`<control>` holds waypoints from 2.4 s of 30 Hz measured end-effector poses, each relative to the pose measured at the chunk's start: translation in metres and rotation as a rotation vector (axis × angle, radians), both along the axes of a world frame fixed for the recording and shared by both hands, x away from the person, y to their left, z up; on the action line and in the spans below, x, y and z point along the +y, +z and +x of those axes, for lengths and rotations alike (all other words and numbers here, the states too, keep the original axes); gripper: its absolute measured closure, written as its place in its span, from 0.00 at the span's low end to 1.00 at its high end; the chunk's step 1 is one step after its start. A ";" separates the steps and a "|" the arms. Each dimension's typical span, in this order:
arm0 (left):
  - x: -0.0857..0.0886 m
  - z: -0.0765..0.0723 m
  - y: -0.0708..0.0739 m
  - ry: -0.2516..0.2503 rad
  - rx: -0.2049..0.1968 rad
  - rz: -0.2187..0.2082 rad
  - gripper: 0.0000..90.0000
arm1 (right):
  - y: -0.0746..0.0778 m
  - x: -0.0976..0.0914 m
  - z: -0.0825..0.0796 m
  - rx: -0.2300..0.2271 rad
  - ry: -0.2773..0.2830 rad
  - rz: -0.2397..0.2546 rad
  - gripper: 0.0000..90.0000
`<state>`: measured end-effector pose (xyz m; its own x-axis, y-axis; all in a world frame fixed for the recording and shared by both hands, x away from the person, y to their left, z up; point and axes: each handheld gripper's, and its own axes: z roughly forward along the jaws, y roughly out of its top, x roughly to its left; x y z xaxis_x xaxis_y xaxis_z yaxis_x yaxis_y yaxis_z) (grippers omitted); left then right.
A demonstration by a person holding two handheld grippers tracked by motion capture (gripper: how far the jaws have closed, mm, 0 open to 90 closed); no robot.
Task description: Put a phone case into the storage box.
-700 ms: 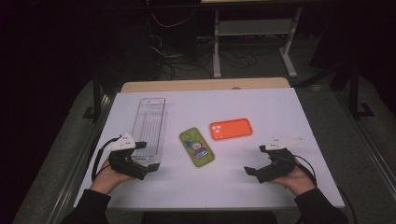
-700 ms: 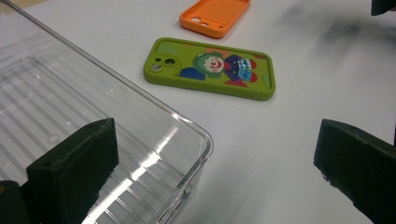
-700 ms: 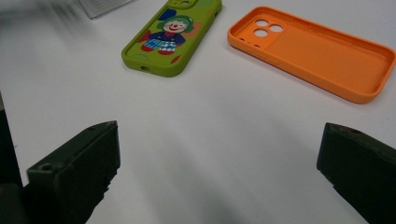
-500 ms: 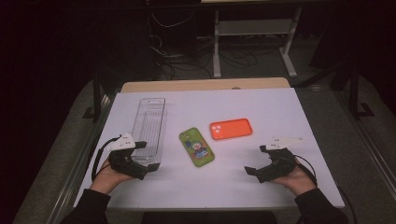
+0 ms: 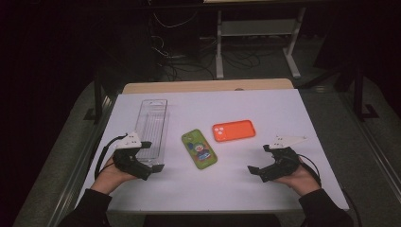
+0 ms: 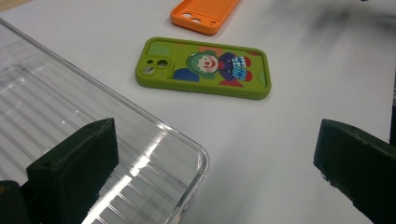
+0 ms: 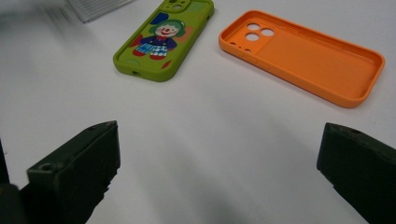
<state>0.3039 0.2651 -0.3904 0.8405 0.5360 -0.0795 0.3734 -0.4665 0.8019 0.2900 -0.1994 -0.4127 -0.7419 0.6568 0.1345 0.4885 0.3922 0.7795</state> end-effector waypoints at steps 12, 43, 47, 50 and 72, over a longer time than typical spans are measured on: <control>-0.005 0.003 0.002 -0.010 -0.006 -0.012 0.00 | 0.005 0.005 0.014 0.003 -0.008 -0.024 0.00; -0.007 0.002 0.002 -0.009 0.008 -0.018 0.00 | 0.020 0.012 0.070 0.050 -0.043 -0.082 0.17; -0.007 0.003 0.002 -0.007 0.006 -0.018 0.00 | 0.022 0.013 0.078 0.056 -0.058 -0.075 0.23; -0.007 0.002 0.002 -0.005 0.007 -0.019 0.00 | 0.023 0.014 0.083 0.064 -0.062 -0.073 0.28; -0.007 0.003 0.002 -0.015 -0.005 -0.004 0.00 | 0.009 0.022 0.124 0.097 -0.120 -0.159 0.90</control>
<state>0.3070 0.2584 -0.3880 0.8489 0.5229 -0.0775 0.3621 -0.4685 0.8059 0.4145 -0.1773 -0.4037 -0.6460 0.7581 0.0895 0.6088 0.4410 0.6594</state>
